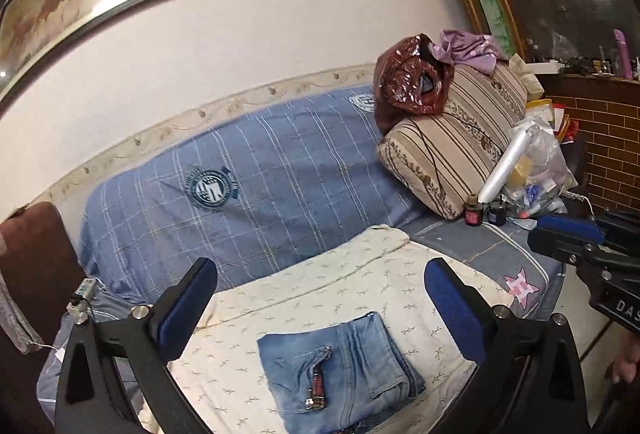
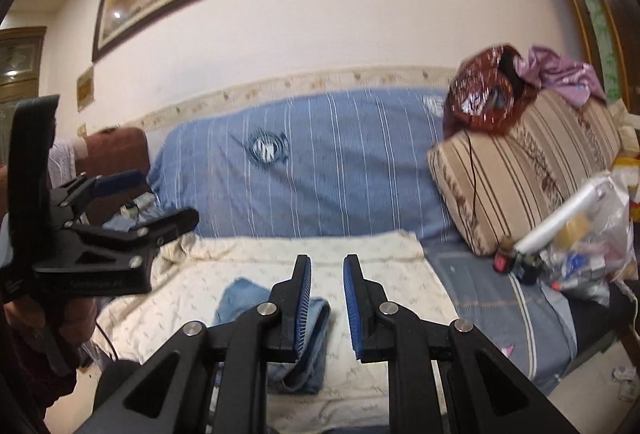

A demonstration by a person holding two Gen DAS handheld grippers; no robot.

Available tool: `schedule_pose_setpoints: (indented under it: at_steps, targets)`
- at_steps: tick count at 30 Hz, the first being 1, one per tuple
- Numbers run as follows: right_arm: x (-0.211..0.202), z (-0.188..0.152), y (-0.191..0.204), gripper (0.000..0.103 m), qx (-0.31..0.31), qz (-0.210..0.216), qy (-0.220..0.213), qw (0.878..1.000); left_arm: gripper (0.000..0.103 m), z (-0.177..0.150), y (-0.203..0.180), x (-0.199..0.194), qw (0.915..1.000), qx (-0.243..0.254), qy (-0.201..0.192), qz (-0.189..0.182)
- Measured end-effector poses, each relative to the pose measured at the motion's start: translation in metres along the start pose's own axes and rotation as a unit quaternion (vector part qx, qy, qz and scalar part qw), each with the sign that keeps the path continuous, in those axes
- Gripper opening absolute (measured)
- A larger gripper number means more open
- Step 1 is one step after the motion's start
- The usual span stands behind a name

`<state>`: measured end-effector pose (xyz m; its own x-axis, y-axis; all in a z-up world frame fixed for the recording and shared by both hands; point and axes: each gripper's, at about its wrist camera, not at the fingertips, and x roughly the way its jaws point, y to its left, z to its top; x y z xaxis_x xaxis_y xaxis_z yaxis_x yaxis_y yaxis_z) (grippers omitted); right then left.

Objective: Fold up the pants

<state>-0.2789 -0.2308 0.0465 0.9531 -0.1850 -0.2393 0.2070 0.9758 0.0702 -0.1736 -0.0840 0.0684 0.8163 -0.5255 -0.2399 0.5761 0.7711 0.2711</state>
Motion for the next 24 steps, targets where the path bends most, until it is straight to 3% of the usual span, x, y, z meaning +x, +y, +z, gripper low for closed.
schedule_pose_setpoints:
  at_steps: [2,3,4,6,10,15,24]
  targets:
    - [0.000,0.000,0.004,0.036,0.001,-0.003,-0.018,1.000,0.103,-0.006,0.010,-0.002,0.9999,-0.011,0.007,0.008]
    - [0.000,-0.002,0.005,0.064,0.002,-0.006,-0.031,1.000,0.103,-0.011,0.014,-0.001,0.9997,-0.018,0.012,0.011]
    - [-0.002,-0.004,0.007,0.083,0.005,-0.010,-0.045,0.999,0.103,-0.018,0.018,0.002,0.9994,-0.023,0.020,0.017]
    - [-0.002,-0.008,0.010,0.084,0.009,-0.007,-0.068,0.998,0.103,-0.031,0.028,0.014,0.9979,-0.031,0.043,0.038]
    - [0.023,-0.012,0.020,0.084,0.008,0.001,-0.055,0.998,0.103,-0.054,0.046,0.038,0.9929,-0.055,0.089,0.057]
    - [0.072,-0.020,0.028,0.084,0.049,0.029,-0.005,0.998,0.103,-0.079,0.069,0.053,0.9867,-0.067,0.114,0.094]
    - [0.129,-0.044,0.057,0.084,0.048,0.058,0.067,0.995,0.103,-0.117,0.101,0.069,0.9762,-0.107,0.153,0.109]
